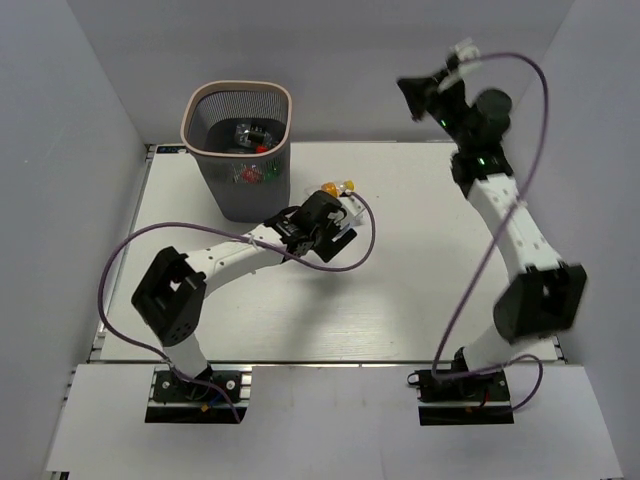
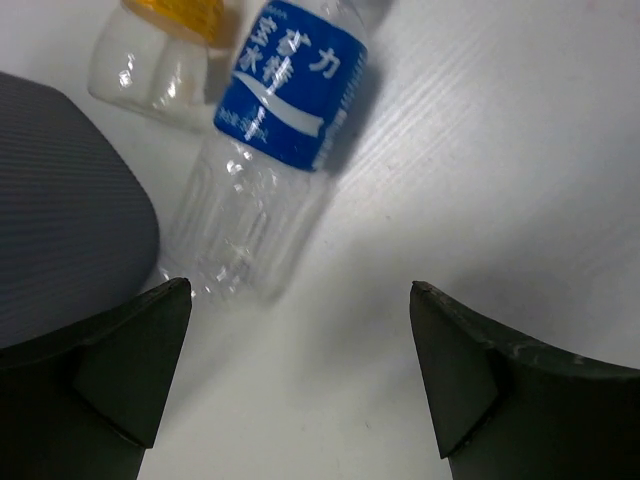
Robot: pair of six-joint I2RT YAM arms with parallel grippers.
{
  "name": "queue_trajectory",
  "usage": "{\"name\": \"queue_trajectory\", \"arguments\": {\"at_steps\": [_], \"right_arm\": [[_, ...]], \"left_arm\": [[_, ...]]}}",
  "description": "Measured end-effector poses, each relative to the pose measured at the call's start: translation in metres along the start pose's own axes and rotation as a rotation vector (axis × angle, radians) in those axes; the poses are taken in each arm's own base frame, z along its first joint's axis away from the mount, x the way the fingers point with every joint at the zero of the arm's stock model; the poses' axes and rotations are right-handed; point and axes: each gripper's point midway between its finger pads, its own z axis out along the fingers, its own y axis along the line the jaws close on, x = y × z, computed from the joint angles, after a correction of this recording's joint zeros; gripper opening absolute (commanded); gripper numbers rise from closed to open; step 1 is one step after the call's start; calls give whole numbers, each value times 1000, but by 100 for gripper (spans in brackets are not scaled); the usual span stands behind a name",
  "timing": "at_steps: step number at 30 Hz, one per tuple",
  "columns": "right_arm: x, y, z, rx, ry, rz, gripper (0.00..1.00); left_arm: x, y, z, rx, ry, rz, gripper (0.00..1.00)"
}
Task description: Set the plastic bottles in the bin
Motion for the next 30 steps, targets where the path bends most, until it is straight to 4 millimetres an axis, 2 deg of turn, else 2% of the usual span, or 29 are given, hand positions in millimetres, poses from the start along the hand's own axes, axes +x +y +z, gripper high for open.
{"name": "queue_trajectory", "arguments": {"at_steps": [2,3,5,7,10,12,13,14,15,16,17,22,24,26,28,30], "right_arm": [[13,-9,-44,50,73,-17,0],[27,-6,-68,62,124,-14,0],[58,8,-107,65,218,6,0],[93,24,-144,56,319,51,0],[137,47,-191,51,451,129,0],[150,57,-212,50,499,165,0],[154,62,-220,46,511,175,0],[155,66,-226,43,520,183,0],[155,70,-231,37,526,188,20],[154,74,-235,30,528,195,36],[153,76,-236,20,528,192,54],[158,83,-239,-21,546,211,57],[161,84,-239,-27,554,224,57],[165,87,-238,-40,564,247,57],[168,89,-238,-49,572,271,58],[170,90,-238,-53,577,283,58]], "left_arm": [[-6,5,9,-23,3,23,100],[-10,8,16,-32,4,32,100],[-7,8,30,-43,27,54,100],[3,6,45,-51,71,80,100],[23,4,69,-59,147,116,98],[25,11,77,-108,170,143,97],[21,13,78,-117,165,141,92],[19,15,79,-120,165,135,86],[18,17,79,-121,164,127,79],[17,17,79,-121,166,121,65],[17,18,78,-124,169,121,61],[12,9,73,-92,155,116,59],[16,7,71,-91,166,117,69],[21,4,69,-86,188,116,88],[29,3,68,-90,218,115,100],[35,2,67,-95,234,118,100]]}}
